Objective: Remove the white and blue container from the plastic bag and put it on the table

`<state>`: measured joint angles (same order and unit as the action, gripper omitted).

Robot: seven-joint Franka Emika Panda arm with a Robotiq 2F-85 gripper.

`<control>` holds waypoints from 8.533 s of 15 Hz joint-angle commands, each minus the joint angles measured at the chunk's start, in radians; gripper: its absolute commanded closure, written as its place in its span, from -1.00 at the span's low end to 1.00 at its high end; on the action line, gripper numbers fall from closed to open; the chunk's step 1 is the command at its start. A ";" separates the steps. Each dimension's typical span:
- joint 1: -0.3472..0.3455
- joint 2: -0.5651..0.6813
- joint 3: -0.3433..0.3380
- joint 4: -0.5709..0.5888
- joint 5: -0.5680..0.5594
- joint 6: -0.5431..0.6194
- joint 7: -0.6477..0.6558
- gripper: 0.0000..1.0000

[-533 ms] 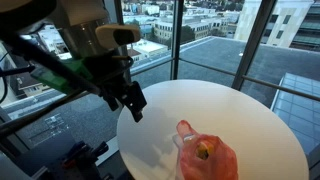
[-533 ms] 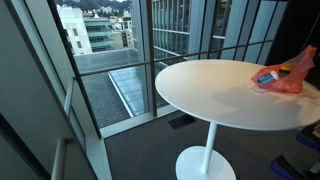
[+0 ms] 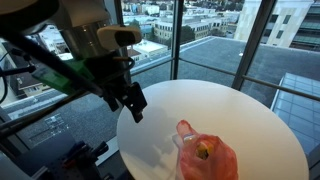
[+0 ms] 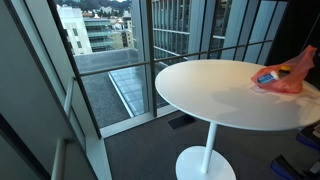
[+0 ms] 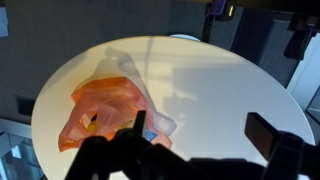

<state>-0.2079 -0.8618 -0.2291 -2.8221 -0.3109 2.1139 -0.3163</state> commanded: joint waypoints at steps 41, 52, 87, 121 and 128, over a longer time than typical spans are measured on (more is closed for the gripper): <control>0.012 0.828 -0.045 0.345 0.280 0.554 0.015 -1.00; -0.038 0.966 -0.008 0.362 0.450 0.614 -0.055 -1.00; -0.088 1.191 0.070 0.497 0.628 0.757 -0.090 0.43; 0.021 0.738 0.062 0.319 0.162 0.242 0.190 0.52; 0.078 0.806 0.077 0.380 0.273 0.221 0.123 0.52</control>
<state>-0.1418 -0.0835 -0.1549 -2.4851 -0.0996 2.3553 -0.1319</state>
